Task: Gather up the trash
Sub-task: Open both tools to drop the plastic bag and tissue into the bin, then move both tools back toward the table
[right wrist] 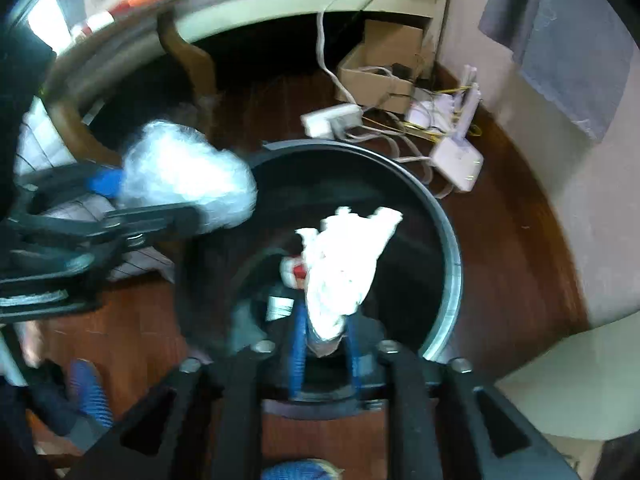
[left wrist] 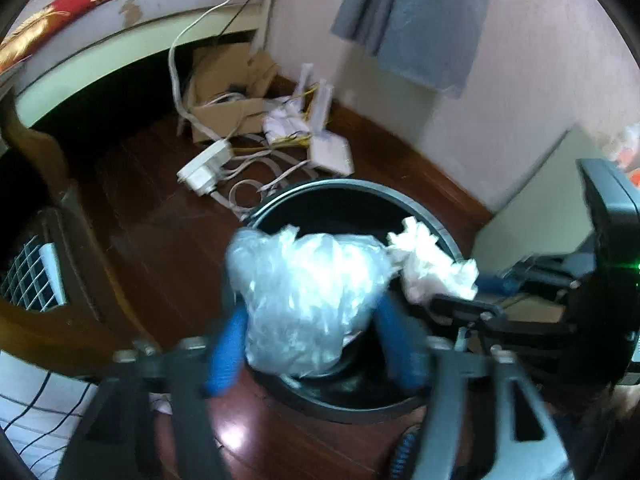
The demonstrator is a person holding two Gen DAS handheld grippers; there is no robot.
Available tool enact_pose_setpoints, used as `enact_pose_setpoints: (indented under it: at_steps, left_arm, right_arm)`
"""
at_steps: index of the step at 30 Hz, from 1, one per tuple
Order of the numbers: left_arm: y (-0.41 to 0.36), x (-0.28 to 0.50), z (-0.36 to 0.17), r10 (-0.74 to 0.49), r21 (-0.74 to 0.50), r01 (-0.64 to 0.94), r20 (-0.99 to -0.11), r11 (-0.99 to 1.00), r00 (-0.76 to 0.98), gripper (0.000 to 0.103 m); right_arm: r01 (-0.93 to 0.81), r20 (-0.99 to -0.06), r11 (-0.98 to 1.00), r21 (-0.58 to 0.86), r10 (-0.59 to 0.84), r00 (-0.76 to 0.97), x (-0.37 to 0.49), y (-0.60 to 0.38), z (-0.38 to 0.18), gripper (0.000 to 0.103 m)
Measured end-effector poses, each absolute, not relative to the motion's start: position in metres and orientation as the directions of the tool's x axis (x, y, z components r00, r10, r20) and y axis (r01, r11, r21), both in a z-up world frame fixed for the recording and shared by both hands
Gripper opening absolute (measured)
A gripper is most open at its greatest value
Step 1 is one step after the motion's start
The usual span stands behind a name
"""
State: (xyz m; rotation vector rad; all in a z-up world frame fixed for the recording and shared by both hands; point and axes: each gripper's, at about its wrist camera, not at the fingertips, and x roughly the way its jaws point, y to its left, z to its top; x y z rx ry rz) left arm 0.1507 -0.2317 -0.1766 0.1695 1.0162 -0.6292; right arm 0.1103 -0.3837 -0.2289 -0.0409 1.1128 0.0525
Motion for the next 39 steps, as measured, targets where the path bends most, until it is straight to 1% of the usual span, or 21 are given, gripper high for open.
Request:
enact_pose_setpoints:
  at_steps: [1,2,3,6,7,8,9,12,23,30,39]
  left_arm:
    - [-0.230,0.150,-0.177,-0.384,-0.119,0.552,-0.834,0.826,0.396,0.094]
    - [-0.227,0.150,-0.178,-0.363,-0.098,0.538,-0.834,0.838,0.414,0.097]
    - [-0.225,0.150,-0.178,-0.350,-0.087,0.527,-0.835,0.845,0.424,0.100]
    - [-0.220,0.149,-0.177,-0.321,-0.056,0.510,-0.833,0.858,0.450,0.100]
    - [-0.218,0.148,-0.175,-0.314,-0.045,0.507,-0.831,0.861,0.460,0.100]
    - [-0.218,0.148,-0.173,-0.304,-0.032,0.501,-0.827,0.865,0.472,0.100]
    - [-0.217,0.147,-0.170,-0.294,-0.020,0.494,-0.824,0.869,0.485,0.100]
    - [-0.213,0.143,-0.158,-0.286,-0.004,0.479,-0.806,0.878,0.518,0.101]
    - [-0.188,0.132,-0.106,-0.284,0.003,0.422,-0.736,0.907,0.614,0.101]
    - [-0.165,0.128,-0.085,-0.267,0.004,0.379,-0.702,0.926,0.660,0.101]
    - [-0.123,0.124,-0.061,-0.222,0.005,0.300,-0.663,0.954,0.715,0.101]
  right_arm:
    - [-0.036,-0.902,0.998,-0.042,-0.023,0.430,0.110,-0.388,-0.234,0.078]
    - [-0.024,-0.902,0.998,-0.056,-0.041,0.430,0.107,-0.394,-0.236,0.089]
    - [-0.010,-0.903,0.998,-0.068,-0.057,0.426,0.107,-0.398,-0.238,0.089]
    - [0.028,-0.901,0.997,-0.074,-0.079,0.427,0.106,-0.410,-0.234,0.090]
    - [0.042,-0.896,0.996,-0.078,-0.088,0.435,0.105,-0.412,-0.231,0.093]
    - [0.051,-0.892,0.996,-0.079,-0.093,0.442,0.105,-0.413,-0.228,0.101]
    - [0.055,-0.888,0.995,-0.079,-0.096,0.451,0.104,-0.413,-0.224,0.103]
    - [0.076,-0.869,0.993,-0.094,-0.119,0.480,0.104,-0.412,-0.213,0.103]
    - [0.100,-0.807,0.994,-0.055,-0.103,0.581,0.102,-0.399,-0.163,0.103]
    - [0.079,-0.759,0.996,-0.034,-0.077,0.646,0.099,-0.380,-0.127,0.103]
    - [0.007,-0.731,0.999,-0.041,-0.035,0.682,0.109,-0.339,-0.108,0.103]
